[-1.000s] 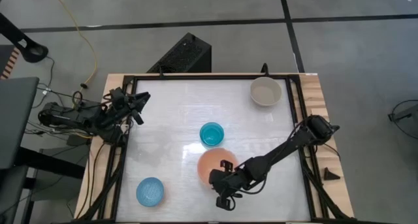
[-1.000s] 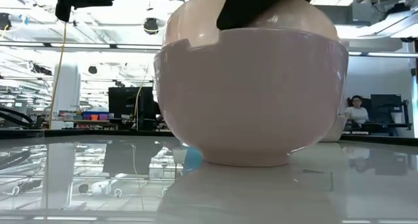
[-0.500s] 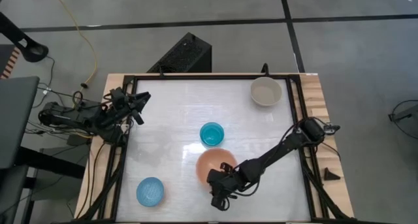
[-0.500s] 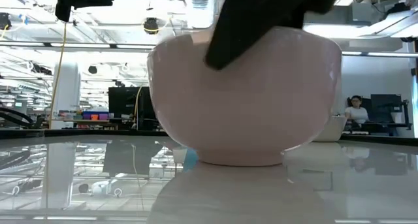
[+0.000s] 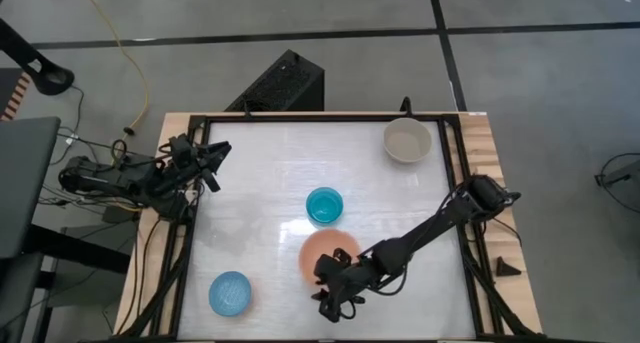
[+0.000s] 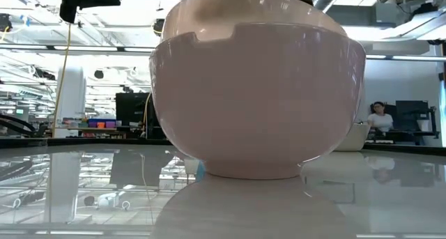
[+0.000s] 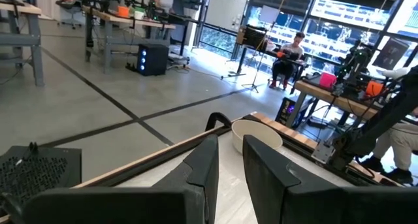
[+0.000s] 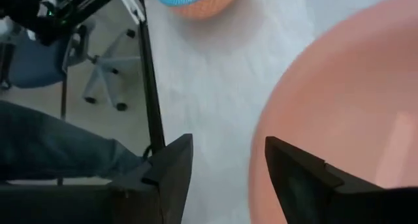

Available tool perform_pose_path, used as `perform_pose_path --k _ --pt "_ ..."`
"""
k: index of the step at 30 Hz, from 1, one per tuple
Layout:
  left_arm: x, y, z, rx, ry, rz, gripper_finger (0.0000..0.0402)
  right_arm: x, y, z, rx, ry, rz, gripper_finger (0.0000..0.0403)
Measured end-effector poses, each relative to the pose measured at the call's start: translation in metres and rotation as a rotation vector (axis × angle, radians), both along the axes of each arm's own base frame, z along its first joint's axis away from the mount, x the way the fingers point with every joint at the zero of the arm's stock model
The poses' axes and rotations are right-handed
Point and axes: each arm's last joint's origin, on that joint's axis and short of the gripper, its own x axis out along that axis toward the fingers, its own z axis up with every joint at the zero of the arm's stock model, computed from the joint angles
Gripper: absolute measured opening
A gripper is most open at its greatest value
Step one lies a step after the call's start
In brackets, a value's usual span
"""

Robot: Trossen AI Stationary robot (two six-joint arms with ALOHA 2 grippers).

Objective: Nest bowls inside each other
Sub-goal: Stack the gray bowl on top of the orange bowl

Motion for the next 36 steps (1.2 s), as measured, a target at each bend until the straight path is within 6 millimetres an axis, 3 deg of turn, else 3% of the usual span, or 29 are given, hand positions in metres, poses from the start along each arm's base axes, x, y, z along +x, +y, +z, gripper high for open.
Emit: perform_pose_path --k 9,15,23,26,30,36 --pt "0.000 0.000 0.000 -0.003 -0.003 0.000 0.0059 -0.004 -0.008 0.001 -0.029 0.051 -0.030 0.0231" --pt "0.000 0.000 0.000 -0.002 0.001 0.000 0.0059 -0.010 -0.025 0.029 -0.103 -0.049 -0.156 0.0231" --pt "0.001 -0.001 -0.004 -0.021 0.021 -0.026 0.0059 -0.036 -0.076 0.084 -0.322 -0.138 -0.402 0.0230" --pt "0.001 -0.001 -0.004 -0.022 0.023 -0.031 0.0059 -0.049 -0.099 0.095 -0.388 -0.137 -0.496 0.0230" --pt "0.001 -0.001 -0.004 -0.023 0.021 -0.037 0.0059 -0.068 -0.131 0.095 -0.415 -0.093 -0.575 0.0230" --pt "0.001 -0.001 -0.004 -0.045 0.004 -0.058 0.0059 -0.100 -0.177 0.073 -0.464 0.109 -0.607 0.0230"
